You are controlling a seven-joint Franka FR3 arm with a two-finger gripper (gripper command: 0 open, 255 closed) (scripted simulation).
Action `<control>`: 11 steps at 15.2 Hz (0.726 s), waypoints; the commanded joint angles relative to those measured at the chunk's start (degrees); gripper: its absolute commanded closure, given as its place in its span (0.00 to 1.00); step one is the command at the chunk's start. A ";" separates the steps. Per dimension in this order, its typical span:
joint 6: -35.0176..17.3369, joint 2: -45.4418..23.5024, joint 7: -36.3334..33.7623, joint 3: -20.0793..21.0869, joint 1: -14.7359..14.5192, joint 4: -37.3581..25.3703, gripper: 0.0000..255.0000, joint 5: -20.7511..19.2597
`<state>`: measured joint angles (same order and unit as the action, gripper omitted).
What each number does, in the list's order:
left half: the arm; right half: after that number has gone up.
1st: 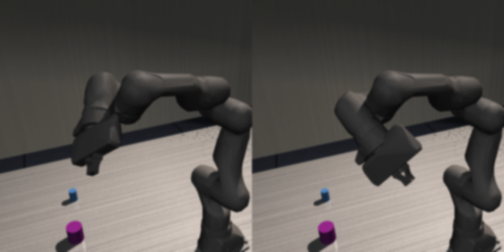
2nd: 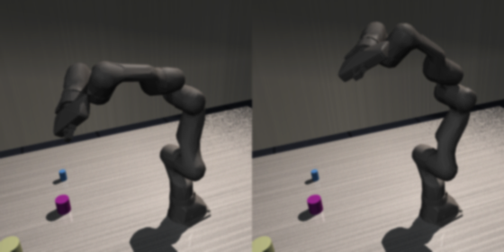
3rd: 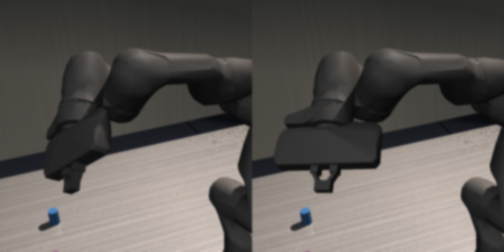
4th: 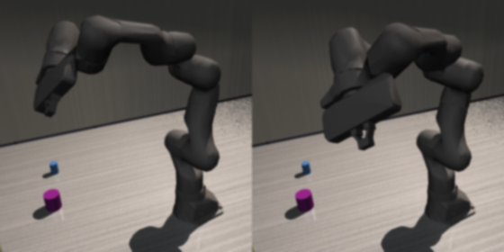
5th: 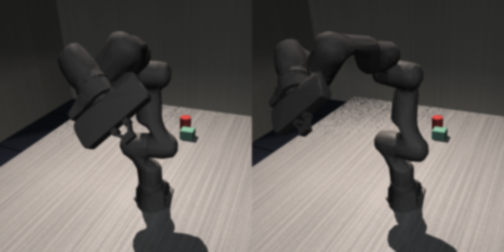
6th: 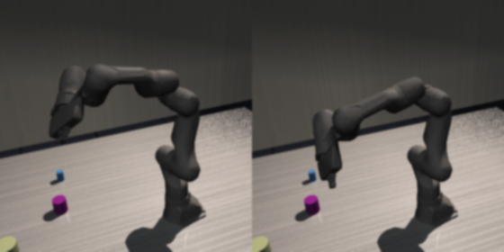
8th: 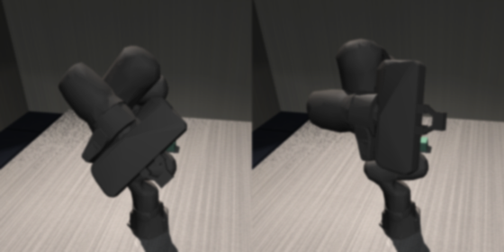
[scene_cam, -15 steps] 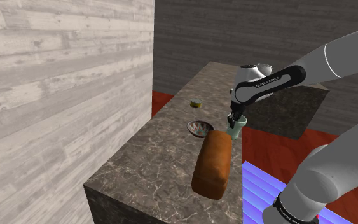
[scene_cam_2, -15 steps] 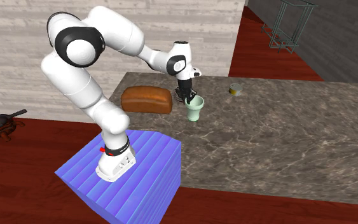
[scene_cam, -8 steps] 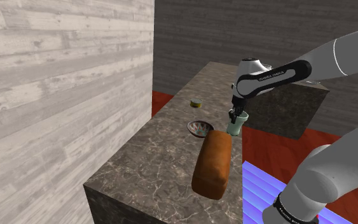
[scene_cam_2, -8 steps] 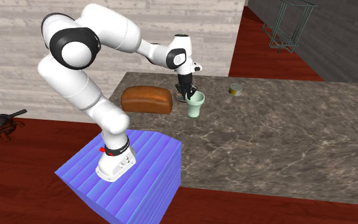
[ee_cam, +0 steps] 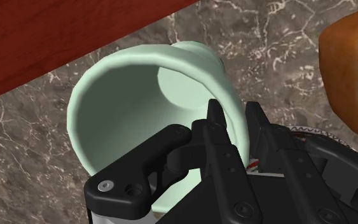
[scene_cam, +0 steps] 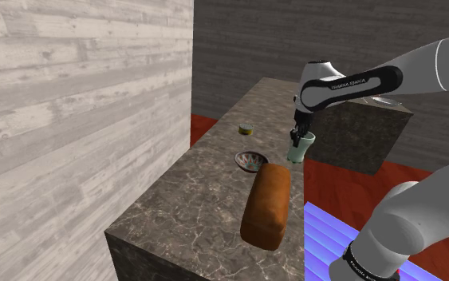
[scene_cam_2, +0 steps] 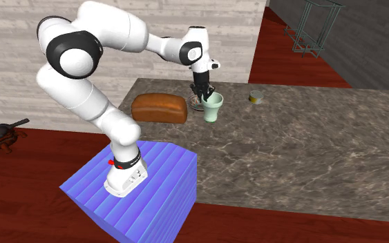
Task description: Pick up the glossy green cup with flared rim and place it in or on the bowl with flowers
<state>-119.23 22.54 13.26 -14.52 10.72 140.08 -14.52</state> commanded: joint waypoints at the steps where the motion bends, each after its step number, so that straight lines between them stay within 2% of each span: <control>1: 1.58 0.43 0.10 0.22 -0.10 -1.15 1.00 0.19; 8: 7.21 1.88 0.73 0.79 -0.28 -5.35 1.00 0.70; 11: 8.49 -1.15 -2.35 3.23 -2.15 -9.08 1.00 2.36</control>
<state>-111.41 21.91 11.84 -12.07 9.10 132.04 -12.60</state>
